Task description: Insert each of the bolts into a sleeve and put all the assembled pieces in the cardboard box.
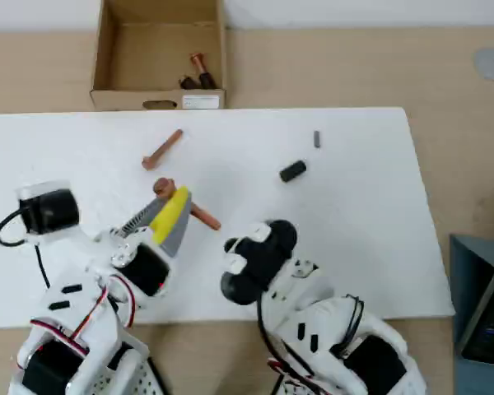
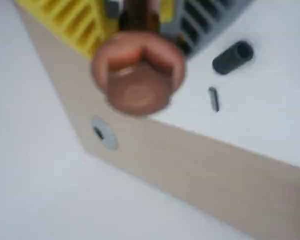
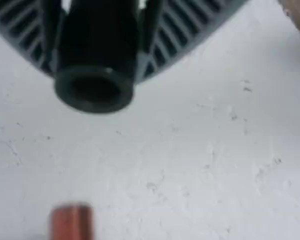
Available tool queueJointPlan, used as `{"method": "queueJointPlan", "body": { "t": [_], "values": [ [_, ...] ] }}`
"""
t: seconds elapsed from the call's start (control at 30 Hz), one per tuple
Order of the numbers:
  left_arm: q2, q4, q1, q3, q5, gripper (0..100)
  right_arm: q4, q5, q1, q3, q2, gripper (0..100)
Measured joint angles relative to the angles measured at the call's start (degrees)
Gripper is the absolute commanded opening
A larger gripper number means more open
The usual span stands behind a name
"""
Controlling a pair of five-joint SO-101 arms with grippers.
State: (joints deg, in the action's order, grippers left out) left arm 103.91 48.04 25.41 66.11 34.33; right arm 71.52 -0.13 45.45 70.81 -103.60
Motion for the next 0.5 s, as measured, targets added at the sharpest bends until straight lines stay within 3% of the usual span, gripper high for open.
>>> {"method": "queueJointPlan", "body": {
  "t": [0.27, 0.5],
  "values": [
    [-0.18, 2.99, 5.19, 0.00, 0.00, 0, -1.67, 2.20, 0.09, 0.00, 0.00, 0.9],
    [0.18, 6.59, 5.54, -0.18, 0.00, 0, -3.08, 4.75, 0.09, 0.18, 0.00, 0.9]
  ]
}}
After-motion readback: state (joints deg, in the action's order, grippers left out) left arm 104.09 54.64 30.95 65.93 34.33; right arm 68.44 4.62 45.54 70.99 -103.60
